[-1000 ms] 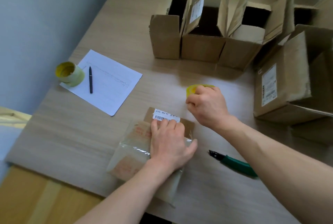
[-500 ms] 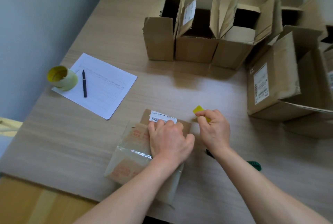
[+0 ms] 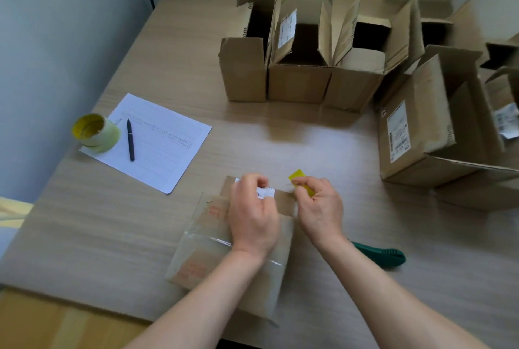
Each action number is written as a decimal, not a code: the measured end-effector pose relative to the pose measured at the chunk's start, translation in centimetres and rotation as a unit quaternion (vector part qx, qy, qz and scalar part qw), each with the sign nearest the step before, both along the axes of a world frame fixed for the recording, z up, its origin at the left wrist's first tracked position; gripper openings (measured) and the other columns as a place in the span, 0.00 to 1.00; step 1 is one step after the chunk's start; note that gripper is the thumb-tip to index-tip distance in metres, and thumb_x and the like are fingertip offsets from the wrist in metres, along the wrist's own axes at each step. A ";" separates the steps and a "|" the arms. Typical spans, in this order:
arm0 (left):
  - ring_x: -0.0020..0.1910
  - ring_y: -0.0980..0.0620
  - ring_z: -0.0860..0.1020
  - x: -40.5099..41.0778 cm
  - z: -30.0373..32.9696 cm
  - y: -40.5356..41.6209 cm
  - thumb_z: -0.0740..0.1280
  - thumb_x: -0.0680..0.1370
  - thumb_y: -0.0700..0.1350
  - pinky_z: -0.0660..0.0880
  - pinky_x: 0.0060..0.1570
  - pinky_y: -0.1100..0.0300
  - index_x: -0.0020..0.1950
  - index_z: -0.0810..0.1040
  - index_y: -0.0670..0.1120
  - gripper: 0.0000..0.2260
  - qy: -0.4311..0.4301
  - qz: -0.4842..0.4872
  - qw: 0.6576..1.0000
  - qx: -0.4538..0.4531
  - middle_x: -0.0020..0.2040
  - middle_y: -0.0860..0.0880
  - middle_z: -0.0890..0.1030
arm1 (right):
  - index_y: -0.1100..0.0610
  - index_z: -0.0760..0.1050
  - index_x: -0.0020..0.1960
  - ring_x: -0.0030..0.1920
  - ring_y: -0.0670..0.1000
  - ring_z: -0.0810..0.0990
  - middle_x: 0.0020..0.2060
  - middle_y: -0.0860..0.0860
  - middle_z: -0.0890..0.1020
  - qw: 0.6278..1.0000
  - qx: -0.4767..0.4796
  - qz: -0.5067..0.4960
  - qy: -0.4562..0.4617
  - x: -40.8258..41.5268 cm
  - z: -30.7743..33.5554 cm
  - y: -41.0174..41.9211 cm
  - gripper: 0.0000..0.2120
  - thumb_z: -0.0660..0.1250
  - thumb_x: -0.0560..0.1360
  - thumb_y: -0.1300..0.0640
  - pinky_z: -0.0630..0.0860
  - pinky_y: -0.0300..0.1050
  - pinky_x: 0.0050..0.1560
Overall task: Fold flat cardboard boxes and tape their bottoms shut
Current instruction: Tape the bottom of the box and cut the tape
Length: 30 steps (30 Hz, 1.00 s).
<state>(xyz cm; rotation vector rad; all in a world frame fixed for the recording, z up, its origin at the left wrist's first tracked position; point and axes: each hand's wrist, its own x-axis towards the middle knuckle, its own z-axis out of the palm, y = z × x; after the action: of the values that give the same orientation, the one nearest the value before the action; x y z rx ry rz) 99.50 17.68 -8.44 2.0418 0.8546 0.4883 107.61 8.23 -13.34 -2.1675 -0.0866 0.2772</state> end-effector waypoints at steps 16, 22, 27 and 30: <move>0.68 0.37 0.68 -9.3 -1.5 7.6 0.60 0.76 0.66 0.70 0.64 0.47 0.73 0.34 0.68 0.37 0.347 -0.104 0.930 0.070 0.78 0.50 0.39 | 0.48 0.84 0.49 0.43 0.51 0.77 0.41 0.50 0.78 0.993 -0.012 0.035 -0.111 1.2 1.4 2.9 0.08 0.70 0.74 0.58 0.66 0.39 0.43; 0.65 0.45 0.72 -4.4 -0.9 12.1 0.68 0.65 0.70 0.71 0.57 0.52 0.70 0.56 0.66 0.37 0.356 -0.181 0.915 0.062 0.68 0.49 0.65 | 0.48 0.84 0.49 0.40 0.48 0.75 0.39 0.51 0.79 0.985 0.034 0.001 -0.168 2.4 2.9 0.7 0.09 0.69 0.74 0.59 0.68 0.40 0.43; 0.54 0.44 0.76 -0.9 -1.2 9.7 0.62 0.53 0.79 0.70 0.42 0.54 0.58 0.71 0.52 0.44 0.361 -0.050 0.928 0.071 0.54 0.49 0.73 | 0.48 0.83 0.50 0.41 0.51 0.77 0.40 0.50 0.78 0.980 0.054 -0.039 -0.186 1.9 3.5 -1.3 0.09 0.66 0.73 0.54 0.72 0.45 0.44; 0.52 0.44 0.78 0.1 -1.8 7.6 0.51 0.56 0.83 0.68 0.40 0.54 0.47 0.78 0.51 0.42 0.407 -0.061 0.906 0.104 0.53 0.49 0.78 | 0.49 0.84 0.50 0.40 0.51 0.77 0.40 0.50 0.78 0.978 0.030 -0.040 -0.202 1.3 3.5 -1.7 0.09 0.66 0.73 0.53 0.72 0.45 0.43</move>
<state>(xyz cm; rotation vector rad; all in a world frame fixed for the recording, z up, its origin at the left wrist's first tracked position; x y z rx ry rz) 99.58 25.32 -10.28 2.5076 1.1684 -0.4119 108.93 6.49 -9.83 -2.1318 -0.2340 -0.2127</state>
